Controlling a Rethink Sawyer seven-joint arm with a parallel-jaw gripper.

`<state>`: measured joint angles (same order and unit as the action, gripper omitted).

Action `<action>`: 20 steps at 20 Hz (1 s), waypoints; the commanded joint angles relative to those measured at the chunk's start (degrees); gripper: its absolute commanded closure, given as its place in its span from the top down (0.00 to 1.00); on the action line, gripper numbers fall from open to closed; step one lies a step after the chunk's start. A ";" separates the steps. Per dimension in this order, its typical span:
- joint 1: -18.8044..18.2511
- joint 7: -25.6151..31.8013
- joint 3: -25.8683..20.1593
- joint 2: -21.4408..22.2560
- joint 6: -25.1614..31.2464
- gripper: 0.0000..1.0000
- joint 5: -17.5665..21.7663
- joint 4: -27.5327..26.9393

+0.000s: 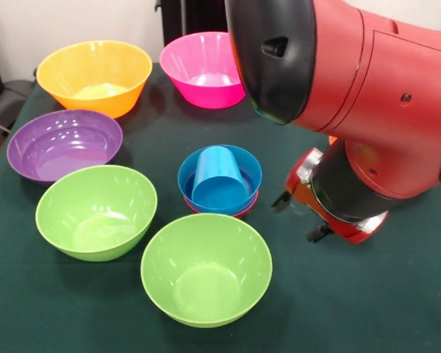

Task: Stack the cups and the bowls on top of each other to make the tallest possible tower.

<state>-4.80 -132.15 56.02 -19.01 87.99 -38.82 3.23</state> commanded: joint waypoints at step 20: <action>6.70 -3.55 -7.63 4.39 -14.43 1.00 15.73 27.63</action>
<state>-0.86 -132.15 55.37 -15.75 80.95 -28.68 19.03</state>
